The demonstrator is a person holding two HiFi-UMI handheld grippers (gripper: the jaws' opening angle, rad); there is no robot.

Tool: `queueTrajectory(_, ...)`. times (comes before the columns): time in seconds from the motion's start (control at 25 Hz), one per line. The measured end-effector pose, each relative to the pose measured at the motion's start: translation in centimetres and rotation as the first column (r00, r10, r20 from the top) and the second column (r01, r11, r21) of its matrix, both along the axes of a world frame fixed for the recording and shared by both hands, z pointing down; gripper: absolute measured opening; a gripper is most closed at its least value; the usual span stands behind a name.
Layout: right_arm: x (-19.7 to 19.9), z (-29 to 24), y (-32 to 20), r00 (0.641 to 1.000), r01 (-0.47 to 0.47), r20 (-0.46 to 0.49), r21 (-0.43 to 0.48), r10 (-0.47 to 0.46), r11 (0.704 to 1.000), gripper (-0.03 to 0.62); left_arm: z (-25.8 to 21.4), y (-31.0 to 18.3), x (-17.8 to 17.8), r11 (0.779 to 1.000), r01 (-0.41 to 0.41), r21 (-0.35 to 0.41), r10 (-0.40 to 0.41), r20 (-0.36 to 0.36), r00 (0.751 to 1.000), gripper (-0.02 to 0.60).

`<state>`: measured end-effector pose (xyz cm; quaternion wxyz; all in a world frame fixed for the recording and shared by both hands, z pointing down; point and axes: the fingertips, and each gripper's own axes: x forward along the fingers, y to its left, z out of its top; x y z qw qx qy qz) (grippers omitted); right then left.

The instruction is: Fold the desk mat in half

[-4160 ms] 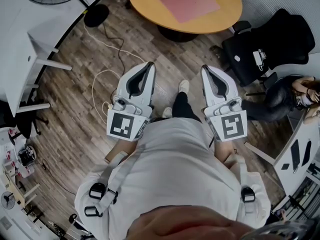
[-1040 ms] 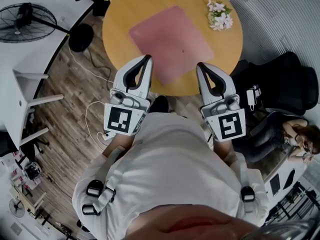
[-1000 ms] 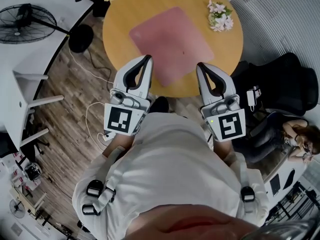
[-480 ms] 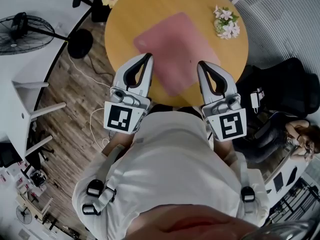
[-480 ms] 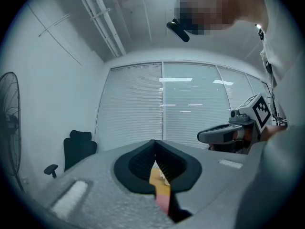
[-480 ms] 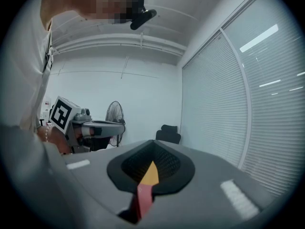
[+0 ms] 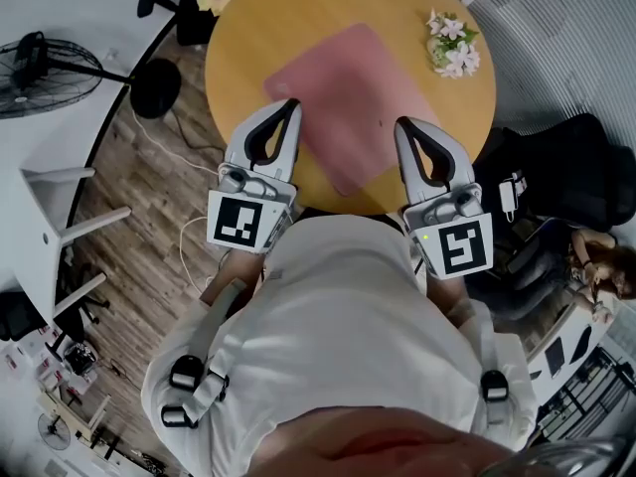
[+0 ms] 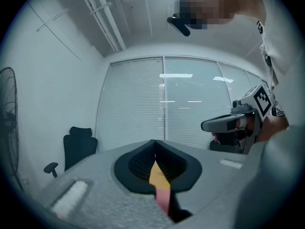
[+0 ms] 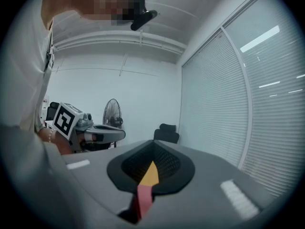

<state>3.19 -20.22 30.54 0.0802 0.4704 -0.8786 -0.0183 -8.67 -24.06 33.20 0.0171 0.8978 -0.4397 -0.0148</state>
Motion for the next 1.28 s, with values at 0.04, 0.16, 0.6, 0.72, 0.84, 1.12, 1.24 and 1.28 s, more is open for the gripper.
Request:
queueTrajectory(0.04, -0.1, 0.0, -0.2, 1.0, -0.002, 0.001, -0.001, 0.002, 1.0, 0.005, 0.4, -0.3, -0.1, 1.0, 0.002, -0.009, -0.002, 0.003, 1.0, 0.006)
queueTrajectory(0.16, -0.3, -0.2, -0.6, 1.0, -0.008, 0.008, -0.008, 0.008, 1.0, 0.005, 1.8, -1.1, -0.5, 0.999, 0.006, -0.037, -0.005, 0.019, 1.0, 0.02)
queueTrajectory(0.6, -0.4, -0.3, -1.3, 1.0, -0.014, 0.002, -0.003, 0.014, 1.0, 0.005, 9.4, -4.2, -3.0, 0.989, 0.057, -0.134, -0.044, 0.102, 0.994, 0.072)
queueTrajectory(0.72, -0.3, -0.3, -1.5, 1.0, -0.015, 0.0, -0.004, 0.015, 1.0, 0.005, 12.1, -5.2, -3.6, 0.982, 0.066, -0.175, -0.045, 0.12, 0.992, 0.084)
queueTrajectory(0.84, -0.3, -0.1, -1.7, 1.0, -0.016, 0.0, -0.008, 0.016, 1.0, 0.005, 15.0, -6.2, -4.3, 0.974, 0.076, -0.215, -0.045, 0.145, 0.988, 0.092)
queueTrajectory(1.12, -0.6, 0.0, -2.2, 1.0, -0.012, 0.0, -0.014, 0.012, 1.0, 0.005, 22.5, -8.3, -6.2, 0.94, 0.111, -0.322, -0.039, 0.222, 0.974, 0.118)
queueTrajectory(1.24, -0.6, 0.2, -2.3, 1.0, -0.012, 0.001, -0.019, 0.012, 1.0, 0.005, 25.3, -9.0, -6.7, 0.923, 0.123, -0.364, -0.03, 0.251, 0.967, 0.123)
queueTrajectory(1.28, -0.6, 0.2, -2.4, 1.0, -0.011, 0.003, -0.019, 0.011, 1.0, 0.005, 26.2, -9.2, -6.9, 0.917, 0.128, -0.377, -0.028, 0.259, 0.966, 0.126)
